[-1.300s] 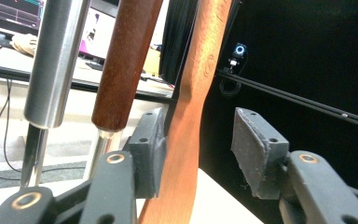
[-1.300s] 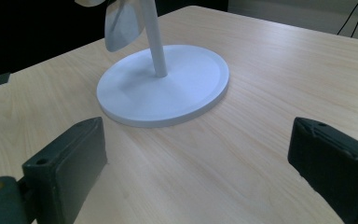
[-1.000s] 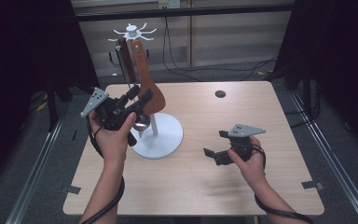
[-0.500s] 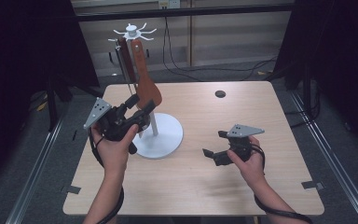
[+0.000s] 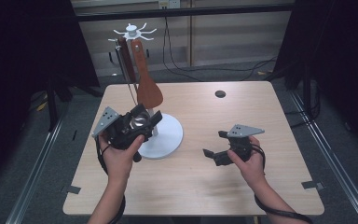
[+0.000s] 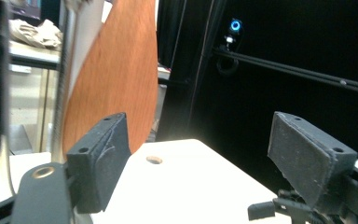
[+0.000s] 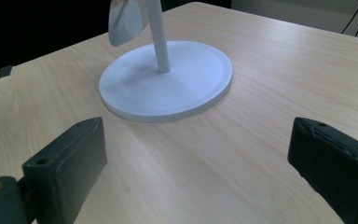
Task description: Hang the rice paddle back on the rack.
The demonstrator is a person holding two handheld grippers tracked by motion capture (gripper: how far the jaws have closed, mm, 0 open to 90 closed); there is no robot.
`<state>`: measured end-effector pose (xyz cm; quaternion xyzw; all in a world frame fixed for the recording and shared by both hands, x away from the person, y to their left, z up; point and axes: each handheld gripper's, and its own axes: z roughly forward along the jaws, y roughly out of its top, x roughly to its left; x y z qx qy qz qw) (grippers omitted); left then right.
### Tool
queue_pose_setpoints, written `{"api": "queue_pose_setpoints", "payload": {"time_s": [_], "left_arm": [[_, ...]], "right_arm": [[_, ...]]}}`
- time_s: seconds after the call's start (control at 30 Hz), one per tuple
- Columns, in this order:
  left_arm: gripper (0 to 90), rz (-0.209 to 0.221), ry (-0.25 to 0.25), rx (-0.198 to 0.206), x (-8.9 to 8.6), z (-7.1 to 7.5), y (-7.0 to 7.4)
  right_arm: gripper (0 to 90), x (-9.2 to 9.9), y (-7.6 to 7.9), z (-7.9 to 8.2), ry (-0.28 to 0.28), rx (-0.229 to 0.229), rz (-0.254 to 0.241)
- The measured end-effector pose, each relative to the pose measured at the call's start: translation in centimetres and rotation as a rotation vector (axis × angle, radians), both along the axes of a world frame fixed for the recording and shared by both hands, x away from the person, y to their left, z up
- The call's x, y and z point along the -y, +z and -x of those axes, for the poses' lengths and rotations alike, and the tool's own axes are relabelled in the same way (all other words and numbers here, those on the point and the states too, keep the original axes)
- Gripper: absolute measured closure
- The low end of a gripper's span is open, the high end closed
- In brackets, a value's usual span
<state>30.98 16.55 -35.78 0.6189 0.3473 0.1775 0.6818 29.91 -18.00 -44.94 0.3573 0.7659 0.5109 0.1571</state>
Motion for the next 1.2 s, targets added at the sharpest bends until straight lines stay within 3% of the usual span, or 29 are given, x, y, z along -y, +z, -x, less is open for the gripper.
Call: {"api": "queue_pose_setpoints", "payload": {"time_s": [0.27,0.33,0.6,0.63,0.8,0.97,1.0,1.03,1.13,1.17,1.2], "left_arm": [[16.3,-0.021,-0.014,-0.019,0.4,0.4,-1.1],[15.7,-0.043,-0.03,-0.024,0.5,0.5,-1.4],[15.2,-0.052,-0.04,-0.042,1.1,0.7,-2.3],[15.2,-0.071,-0.055,-0.039,1.0,0.7,-2.4],[15.0,-0.06,-0.056,-0.058,1.5,0.9,-3.0],[14.7,-0.078,-0.06,-0.068,1.8,1.0,-3.7],[14.6,-0.051,-0.066,-0.073,2.0,1.1,-3.9],[14.6,-0.074,-0.063,-0.076,1.9,1.1,-4.0],[14.6,-0.059,-0.068,-0.084,2.1,1.2,-4.4],[14.5,-0.083,-0.065,-0.082,2.0,1.2,-4.5],[14.5,-0.081,-0.069,-0.086,2.1,1.2,-4.7]], "right_arm": [[4.2,0.2,0.0,0.0,-0.009,0.0,-0.002],[4.2,0.2,0.0,0.0,-0.008,0.001,-0.001],[4.2,0.2,-0.1,0.0,-0.007,-0.001,0.0],[4.2,0.2,-0.1,0.0,-0.007,-0.001,0.001],[4.2,0.3,-0.2,0.0,-0.011,-0.004,0.0],[4.2,0.4,-0.2,0.0,-0.01,-0.001,-0.002],[4.2,0.4,-0.2,0.0,-0.008,0.001,-0.002],[4.1,0.4,-0.2,0.0,-0.008,0.001,-0.001],[4.1,0.4,-0.3,0.0,-0.009,-0.001,0.0],[4.1,0.4,-0.3,0.0,-0.009,-0.001,0.001],[4.1,0.4,-0.3,0.0,-0.009,-0.002,0.001]]}}
